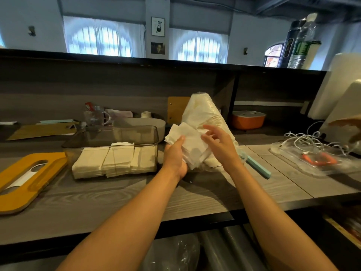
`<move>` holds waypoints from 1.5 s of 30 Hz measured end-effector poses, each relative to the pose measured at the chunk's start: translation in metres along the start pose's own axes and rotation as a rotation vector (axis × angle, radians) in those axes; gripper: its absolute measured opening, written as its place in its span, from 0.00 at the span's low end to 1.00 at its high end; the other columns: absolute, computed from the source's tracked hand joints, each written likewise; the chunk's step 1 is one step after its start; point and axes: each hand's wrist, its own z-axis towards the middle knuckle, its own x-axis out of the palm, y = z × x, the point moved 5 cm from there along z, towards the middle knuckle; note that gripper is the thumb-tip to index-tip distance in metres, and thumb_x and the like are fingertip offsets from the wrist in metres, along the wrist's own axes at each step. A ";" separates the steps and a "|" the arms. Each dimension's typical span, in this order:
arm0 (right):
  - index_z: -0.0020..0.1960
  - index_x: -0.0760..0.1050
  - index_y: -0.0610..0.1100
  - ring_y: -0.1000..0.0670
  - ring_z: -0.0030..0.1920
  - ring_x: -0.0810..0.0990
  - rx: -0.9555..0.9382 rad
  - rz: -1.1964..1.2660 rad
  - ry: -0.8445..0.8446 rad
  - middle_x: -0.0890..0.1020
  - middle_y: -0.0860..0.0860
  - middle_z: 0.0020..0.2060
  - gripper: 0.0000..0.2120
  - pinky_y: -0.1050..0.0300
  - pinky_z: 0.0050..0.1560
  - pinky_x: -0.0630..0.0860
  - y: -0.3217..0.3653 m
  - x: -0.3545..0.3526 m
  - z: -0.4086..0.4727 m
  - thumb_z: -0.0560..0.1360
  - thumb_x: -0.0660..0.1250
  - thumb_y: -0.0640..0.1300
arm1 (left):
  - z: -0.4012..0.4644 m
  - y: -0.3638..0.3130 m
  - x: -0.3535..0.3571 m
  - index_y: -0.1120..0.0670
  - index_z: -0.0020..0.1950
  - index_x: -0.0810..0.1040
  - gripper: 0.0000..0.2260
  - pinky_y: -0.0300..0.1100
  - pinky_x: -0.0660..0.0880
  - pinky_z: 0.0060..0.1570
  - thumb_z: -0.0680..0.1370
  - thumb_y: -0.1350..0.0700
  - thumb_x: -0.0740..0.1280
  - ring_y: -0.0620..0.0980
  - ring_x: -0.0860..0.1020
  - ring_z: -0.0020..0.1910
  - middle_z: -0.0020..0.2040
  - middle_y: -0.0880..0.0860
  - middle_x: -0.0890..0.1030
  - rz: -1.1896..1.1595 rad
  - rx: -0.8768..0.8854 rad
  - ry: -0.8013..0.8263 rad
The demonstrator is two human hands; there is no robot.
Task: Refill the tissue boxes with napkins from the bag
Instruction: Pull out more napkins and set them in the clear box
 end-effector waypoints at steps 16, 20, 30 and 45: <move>0.56 0.75 0.51 0.48 0.55 0.80 0.219 0.194 0.163 0.80 0.51 0.52 0.16 0.50 0.54 0.81 -0.011 0.001 -0.012 0.73 0.73 0.38 | -0.019 -0.012 -0.001 0.52 0.63 0.76 0.14 0.52 0.81 0.47 0.77 0.56 0.71 0.55 0.81 0.54 0.55 0.55 0.83 0.233 0.096 -0.017; 0.66 0.74 0.47 0.47 0.59 0.79 0.268 0.374 -0.076 0.80 0.48 0.58 0.27 0.48 0.57 0.80 -0.016 -0.027 -0.024 0.69 0.77 0.42 | -0.034 -0.009 0.007 0.52 0.58 0.78 0.11 0.53 0.81 0.53 0.77 0.59 0.72 0.56 0.83 0.54 0.55 0.57 0.83 0.443 0.121 0.104; 0.56 0.75 0.47 0.52 0.52 0.79 0.187 0.185 -0.098 0.80 0.49 0.52 0.12 0.54 0.53 0.78 -0.014 -0.052 -0.066 0.75 0.70 0.37 | -0.071 0.000 0.032 0.49 0.61 0.72 0.14 0.27 0.74 0.35 0.78 0.60 0.70 0.40 0.76 0.48 0.50 0.46 0.77 0.861 0.265 0.195; 0.62 0.77 0.48 0.53 0.60 0.74 0.204 0.122 -0.148 0.77 0.54 0.56 0.14 0.54 0.61 0.74 -0.017 -0.051 -0.066 0.78 0.67 0.49 | -0.079 0.016 0.056 0.55 0.60 0.80 0.12 0.39 0.69 0.50 0.84 0.52 0.60 0.45 0.75 0.53 0.53 0.49 0.79 0.827 0.448 -0.044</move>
